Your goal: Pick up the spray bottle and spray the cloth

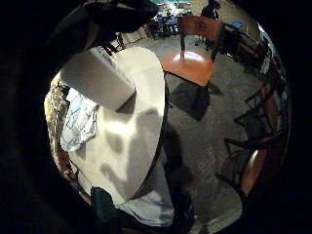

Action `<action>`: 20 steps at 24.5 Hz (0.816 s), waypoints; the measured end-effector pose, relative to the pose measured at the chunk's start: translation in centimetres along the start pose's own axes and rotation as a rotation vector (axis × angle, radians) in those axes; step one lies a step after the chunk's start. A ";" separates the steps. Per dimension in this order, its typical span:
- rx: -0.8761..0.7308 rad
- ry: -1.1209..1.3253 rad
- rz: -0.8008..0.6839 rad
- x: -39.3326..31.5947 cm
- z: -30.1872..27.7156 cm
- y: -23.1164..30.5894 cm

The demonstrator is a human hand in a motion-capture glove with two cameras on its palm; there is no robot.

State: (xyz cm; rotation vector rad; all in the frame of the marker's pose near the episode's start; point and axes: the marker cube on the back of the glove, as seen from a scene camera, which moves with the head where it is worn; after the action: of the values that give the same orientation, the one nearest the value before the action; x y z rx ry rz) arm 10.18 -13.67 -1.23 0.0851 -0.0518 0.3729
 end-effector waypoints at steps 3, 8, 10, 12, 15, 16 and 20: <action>0.011 -0.025 0.008 0.2 0.2 -1.0; 0.187 -0.045 -0.014 -0.1 -0.3 -1.5; 0.239 -0.033 -0.024 -0.1 -0.8 -1.3; 0.264 -0.023 -0.034 0.0 -1.2 -1.0; 0.284 -0.023 -0.040 -0.2 -1.6 -0.8; 0.287 -0.026 -0.040 -0.2 -1.6 -0.8; 0.263 -0.037 -0.025 -0.4 -1.5 -1.0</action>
State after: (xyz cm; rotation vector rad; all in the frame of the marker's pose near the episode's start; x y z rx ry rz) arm 10.20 -14.58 -2.82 0.3519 -0.0377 0.3521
